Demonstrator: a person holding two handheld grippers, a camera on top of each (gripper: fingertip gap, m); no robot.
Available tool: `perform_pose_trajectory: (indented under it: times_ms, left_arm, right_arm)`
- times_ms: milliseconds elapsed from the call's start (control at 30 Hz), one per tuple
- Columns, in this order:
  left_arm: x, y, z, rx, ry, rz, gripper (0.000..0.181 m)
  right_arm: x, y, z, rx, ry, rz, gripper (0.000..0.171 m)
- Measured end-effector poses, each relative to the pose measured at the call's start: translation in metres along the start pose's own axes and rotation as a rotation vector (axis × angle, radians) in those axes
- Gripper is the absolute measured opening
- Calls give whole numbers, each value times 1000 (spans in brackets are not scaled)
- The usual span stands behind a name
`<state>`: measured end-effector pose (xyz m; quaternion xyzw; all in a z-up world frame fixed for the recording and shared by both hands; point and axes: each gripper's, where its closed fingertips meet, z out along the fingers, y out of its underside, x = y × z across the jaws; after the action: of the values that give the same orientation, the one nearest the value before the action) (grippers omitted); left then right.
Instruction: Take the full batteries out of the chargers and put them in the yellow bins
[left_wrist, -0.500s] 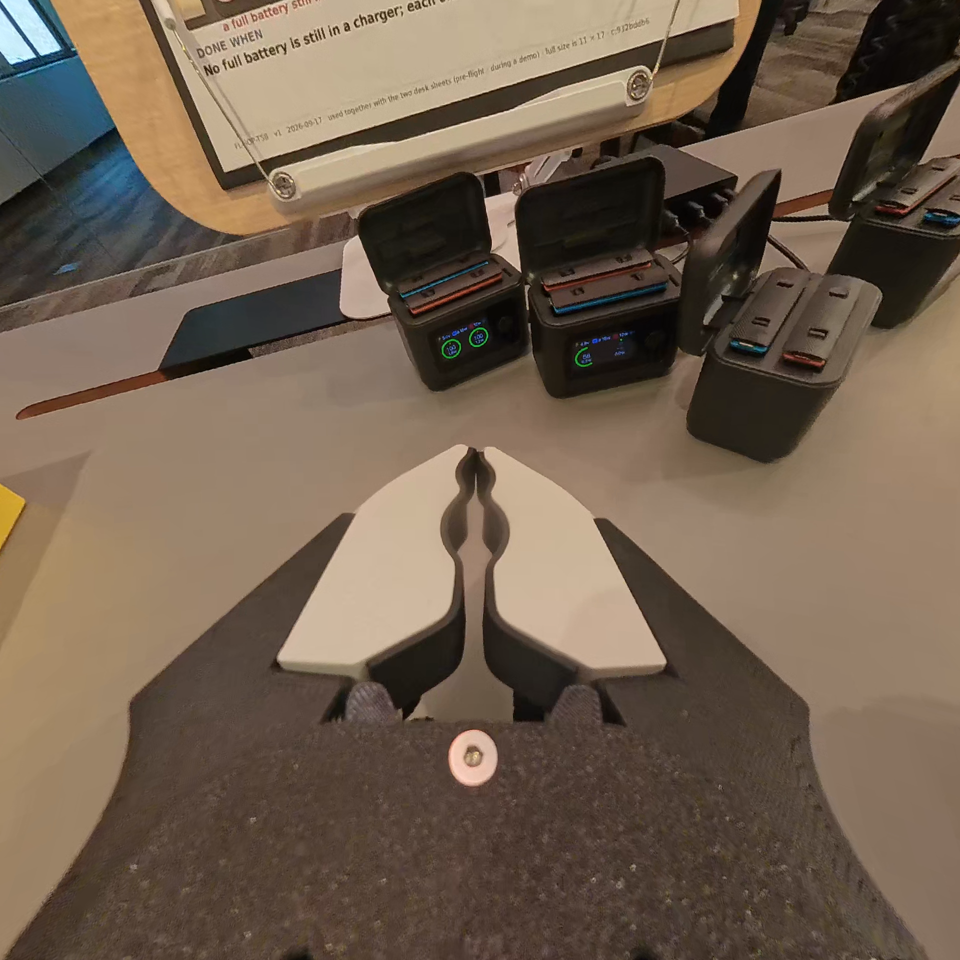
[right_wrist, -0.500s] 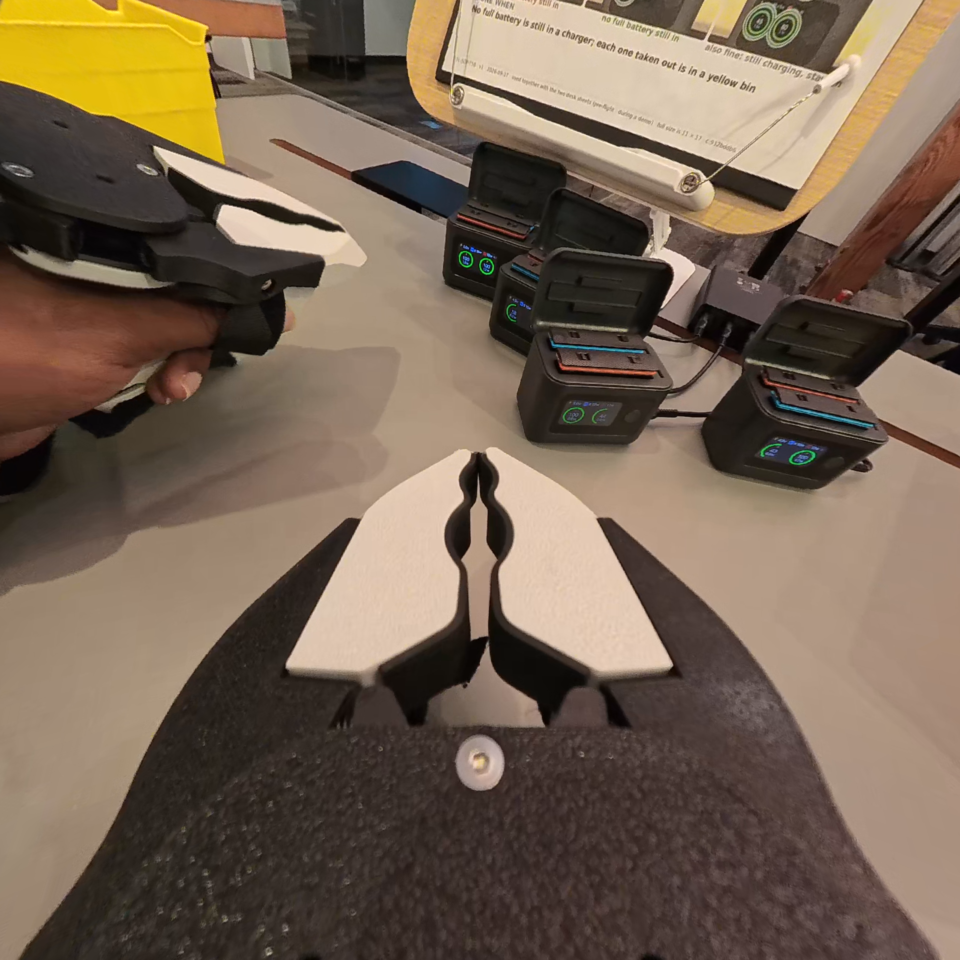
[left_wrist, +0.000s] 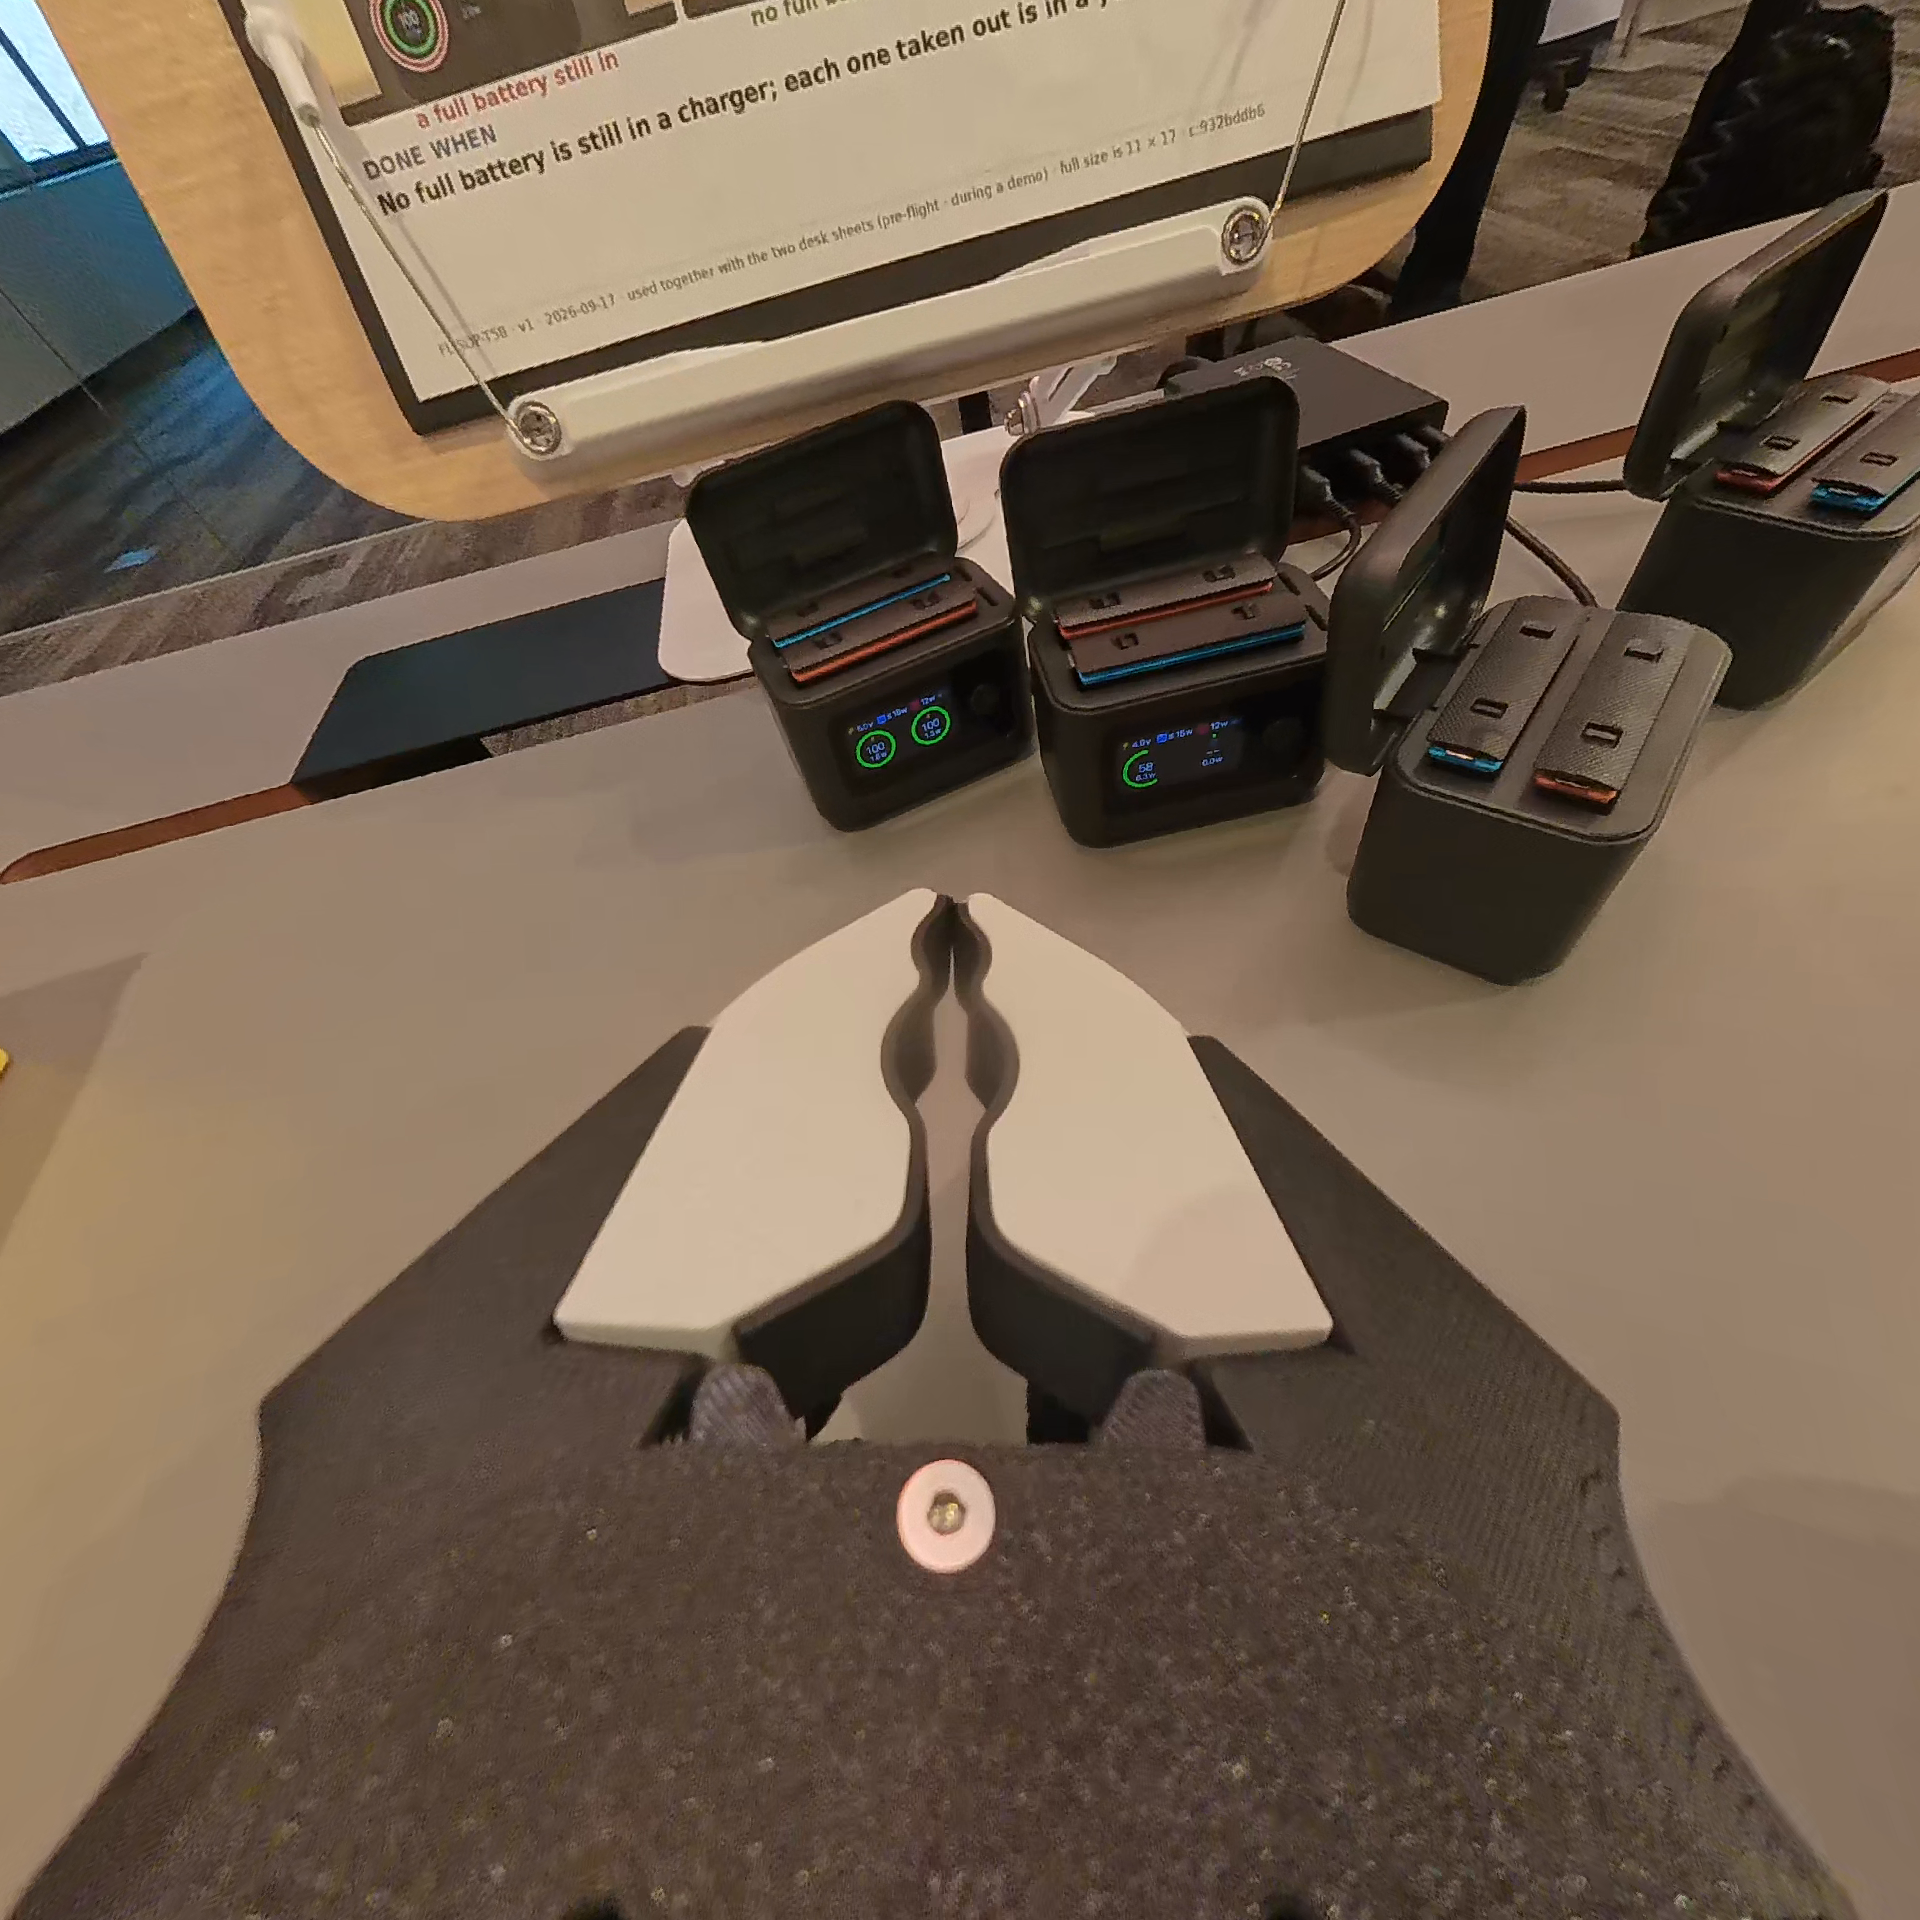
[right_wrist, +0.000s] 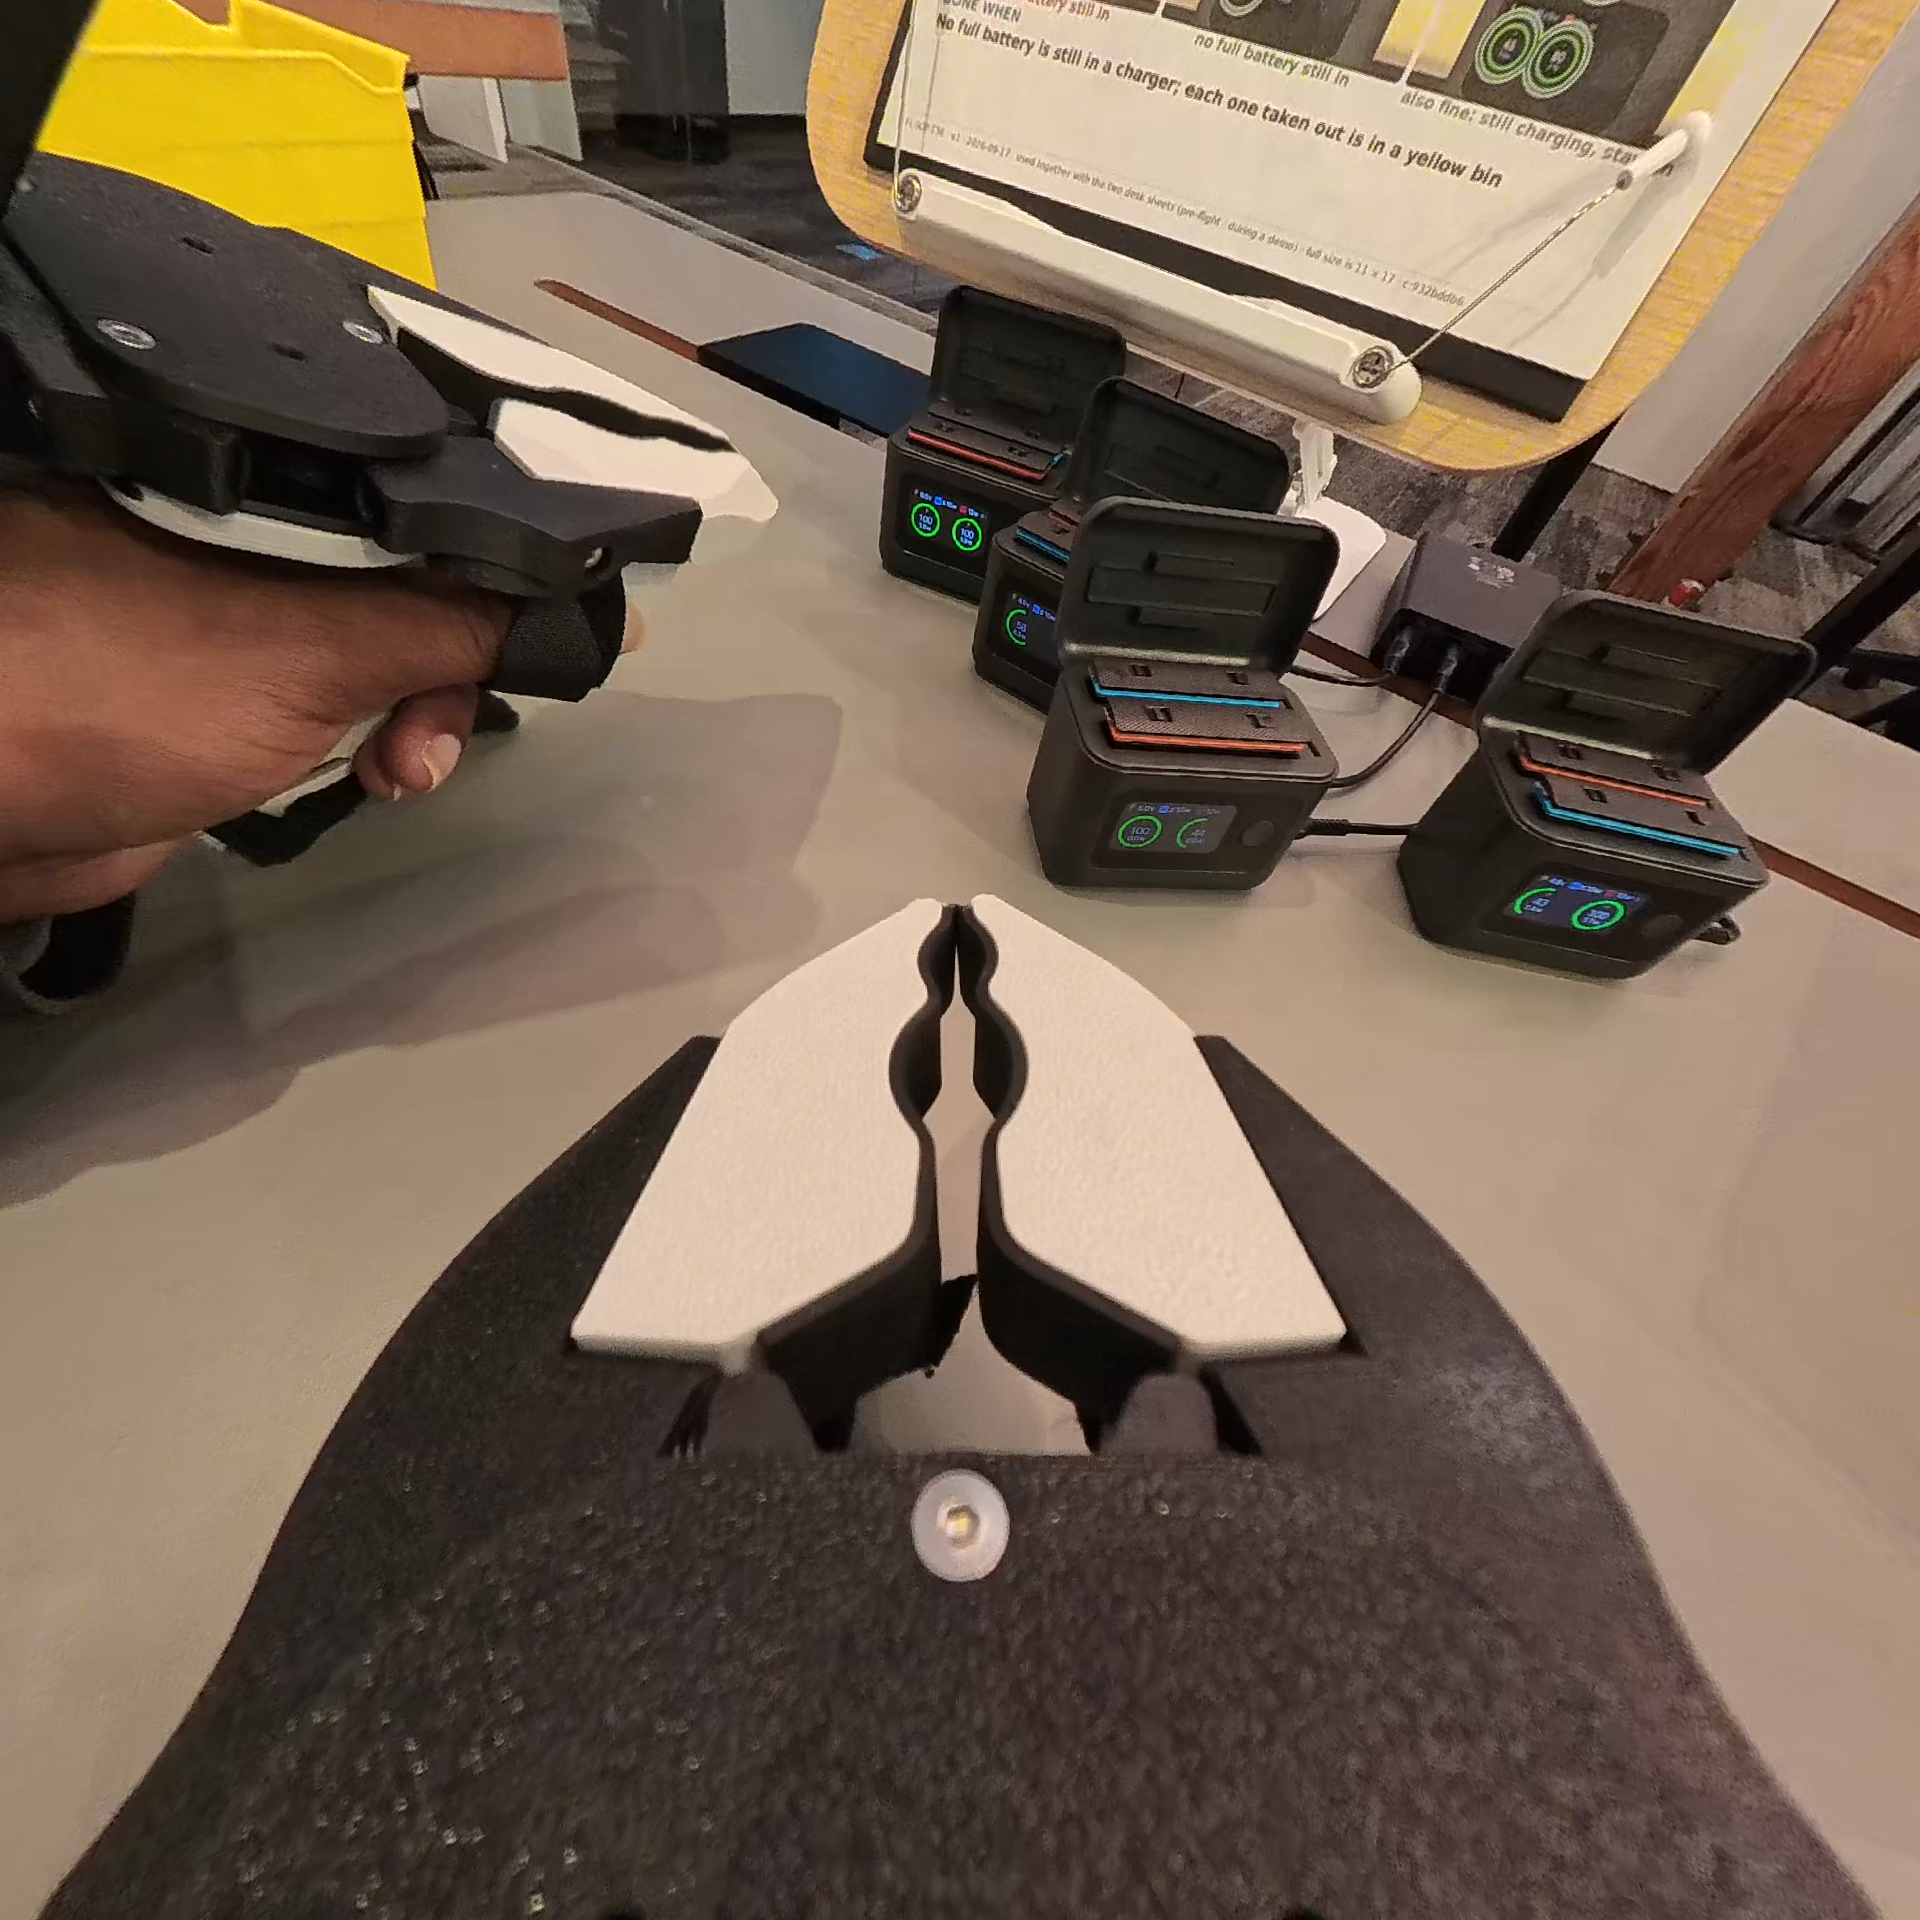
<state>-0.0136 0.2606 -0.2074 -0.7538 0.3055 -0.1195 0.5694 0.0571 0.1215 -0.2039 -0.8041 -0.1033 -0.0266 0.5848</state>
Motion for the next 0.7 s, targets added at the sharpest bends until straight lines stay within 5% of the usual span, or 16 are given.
perform_pose_trajectory:
  times_ms: [100, 367, 700]
  left_arm:
    - [-1, -2, 1, 12, 20, -3, 0]
    - [-45, -8, 38, -23, 201, -117, 56]
    - [-49, 2, 95, -114, 579, -26, 66]
  right_arm:
    - [0, -1, 0, 4, 0, 0, 0]
    - [1, -4, -2, 22, -7, -11, 0]
    - [1, -11, -5, 59, -20, -34, 0]
